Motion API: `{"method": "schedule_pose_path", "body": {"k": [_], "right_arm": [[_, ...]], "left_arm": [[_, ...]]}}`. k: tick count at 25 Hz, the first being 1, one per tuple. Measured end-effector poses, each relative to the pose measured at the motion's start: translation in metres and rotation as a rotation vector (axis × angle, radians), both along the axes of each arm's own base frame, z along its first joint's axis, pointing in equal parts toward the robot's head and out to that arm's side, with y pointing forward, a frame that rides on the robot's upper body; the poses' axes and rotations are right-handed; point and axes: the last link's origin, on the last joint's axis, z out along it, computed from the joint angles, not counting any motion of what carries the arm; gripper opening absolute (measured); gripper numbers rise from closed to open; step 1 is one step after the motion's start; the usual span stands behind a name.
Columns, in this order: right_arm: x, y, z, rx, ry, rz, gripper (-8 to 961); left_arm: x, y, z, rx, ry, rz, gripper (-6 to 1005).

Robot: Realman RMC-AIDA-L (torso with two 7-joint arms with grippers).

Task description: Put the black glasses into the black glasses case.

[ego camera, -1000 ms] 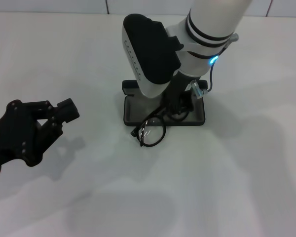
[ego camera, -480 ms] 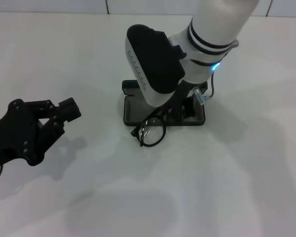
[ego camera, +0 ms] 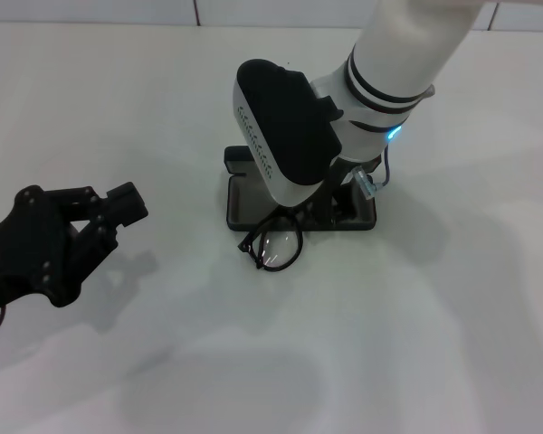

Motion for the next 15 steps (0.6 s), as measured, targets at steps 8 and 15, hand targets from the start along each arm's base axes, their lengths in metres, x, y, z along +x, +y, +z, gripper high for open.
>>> {"method": "schedule_pose_path", "body": {"k": [8,15], "right_arm": [[-0.0006,0.0009,-0.0009,0.006,0.009,0.010,180],[-0.0056,0.0006,-0.0011,0.006,0.013,0.017,180]], "left_arm": [[0.0000,0.0000,-0.0001,0.001,0.000,0.000,77],[-0.0001,0.0000,-0.0003,0.000,0.000,0.000,77]]}}
